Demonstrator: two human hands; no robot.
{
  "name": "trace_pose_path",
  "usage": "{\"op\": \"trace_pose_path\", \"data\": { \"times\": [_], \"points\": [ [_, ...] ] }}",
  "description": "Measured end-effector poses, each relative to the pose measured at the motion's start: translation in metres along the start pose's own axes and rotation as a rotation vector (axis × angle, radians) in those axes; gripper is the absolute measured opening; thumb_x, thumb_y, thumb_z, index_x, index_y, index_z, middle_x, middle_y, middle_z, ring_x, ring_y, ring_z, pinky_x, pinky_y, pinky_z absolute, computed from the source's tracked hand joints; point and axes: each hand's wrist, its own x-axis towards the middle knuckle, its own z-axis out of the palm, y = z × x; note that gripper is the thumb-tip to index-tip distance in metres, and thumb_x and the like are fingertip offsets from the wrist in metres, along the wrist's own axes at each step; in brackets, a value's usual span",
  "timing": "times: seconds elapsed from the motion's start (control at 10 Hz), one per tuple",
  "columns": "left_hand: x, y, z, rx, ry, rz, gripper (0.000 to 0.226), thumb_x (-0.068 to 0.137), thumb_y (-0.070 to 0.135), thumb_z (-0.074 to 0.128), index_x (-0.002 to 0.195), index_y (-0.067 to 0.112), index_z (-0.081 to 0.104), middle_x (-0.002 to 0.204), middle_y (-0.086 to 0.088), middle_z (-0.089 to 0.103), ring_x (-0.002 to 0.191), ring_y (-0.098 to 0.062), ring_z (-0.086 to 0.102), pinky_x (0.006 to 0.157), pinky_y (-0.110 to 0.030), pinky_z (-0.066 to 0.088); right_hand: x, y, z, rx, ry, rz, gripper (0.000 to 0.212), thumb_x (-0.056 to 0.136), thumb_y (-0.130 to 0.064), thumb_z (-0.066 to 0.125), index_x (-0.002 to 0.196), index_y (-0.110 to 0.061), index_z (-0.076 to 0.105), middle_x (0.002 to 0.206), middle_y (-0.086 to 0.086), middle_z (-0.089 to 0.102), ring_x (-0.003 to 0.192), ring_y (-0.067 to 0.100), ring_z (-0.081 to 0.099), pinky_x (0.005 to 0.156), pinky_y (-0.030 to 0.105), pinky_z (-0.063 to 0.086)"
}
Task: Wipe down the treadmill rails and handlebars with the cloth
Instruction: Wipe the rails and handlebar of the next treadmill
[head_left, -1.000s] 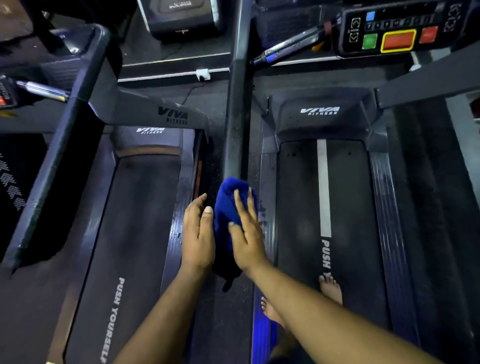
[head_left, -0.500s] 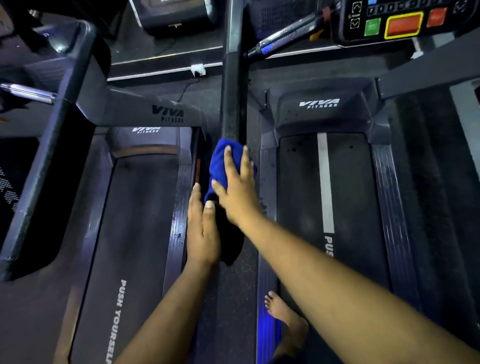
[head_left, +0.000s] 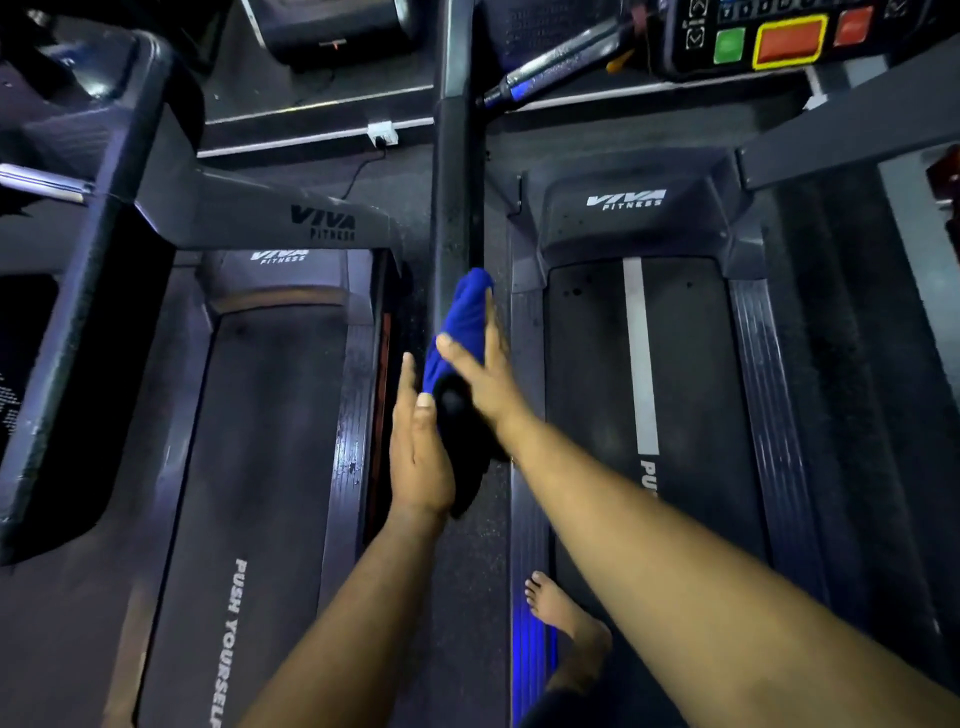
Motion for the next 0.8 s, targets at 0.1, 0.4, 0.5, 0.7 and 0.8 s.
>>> {"op": "trace_pose_path", "data": {
  "times": [0.1, 0.4, 0.5, 0.7, 0.8],
  "points": [
    [-0.001, 0.001, 0.003, 0.067, -0.011, 0.035, 0.052, 0.094, 0.06, 0.039, 0.143, 0.046, 0.031, 0.163, 0.002, 0.027, 0.15, -0.009, 0.023, 0.124, -0.049, 0.018, 0.004, 0.014, -0.003, 0.054, 0.096, 0.112, 0.093, 0.076, -0.068, 0.061, 0.154, -0.032, 0.026, 0.164, -0.007, 0.021, 0.151, 0.011, 0.017, 0.125, 0.044, 0.014],
    [-0.005, 0.005, 0.002, 0.073, -0.013, 0.061, 0.067, 0.091, 0.049, 0.036, 0.151, 0.021, 0.025, 0.163, 0.002, 0.023, 0.151, -0.007, 0.019, 0.125, -0.042, 0.014, -0.056, 0.064, 0.019, 0.225, -0.099, 0.209, 0.05, 0.103, -0.027, 0.044, 0.15, -0.012, 0.033, 0.156, 0.01, 0.037, 0.14, 0.023, 0.042, 0.106, 0.027, 0.041],
    [-0.005, 0.003, 0.002, 0.157, -0.03, 0.108, 0.068, 0.093, 0.05, 0.033, 0.153, 0.018, 0.024, 0.163, 0.001, 0.023, 0.151, -0.008, 0.019, 0.125, -0.045, 0.014, -0.022, 0.044, 0.004, -0.545, -0.021, -0.1, 0.044, 0.092, -0.056, 0.054, 0.122, -0.025, 0.066, 0.119, -0.007, 0.065, 0.113, 0.01, 0.06, 0.093, 0.025, 0.047],
    [-0.001, -0.004, -0.005, 0.065, -0.013, 0.041, 0.058, 0.092, 0.053, 0.038, 0.148, 0.043, 0.028, 0.164, 0.004, 0.024, 0.151, -0.008, 0.021, 0.124, -0.049, 0.018, -0.042, 0.011, 0.02, -0.064, 0.078, -0.136, 0.078, 0.093, -0.038, 0.06, 0.157, -0.023, 0.018, 0.165, 0.003, 0.016, 0.153, 0.017, 0.013, 0.124, 0.042, 0.018],
    [0.002, -0.006, -0.006, 0.03, 0.013, 0.001, 0.058, 0.093, 0.055, 0.038, 0.149, 0.047, 0.024, 0.165, 0.006, 0.021, 0.151, -0.007, 0.019, 0.124, -0.05, 0.017, -0.02, -0.015, 0.012, -0.252, 0.078, -0.074, 0.079, 0.097, -0.033, 0.056, 0.158, -0.026, 0.007, 0.167, 0.007, -0.003, 0.153, 0.029, 0.002, 0.123, 0.048, 0.015]
  ]
}}
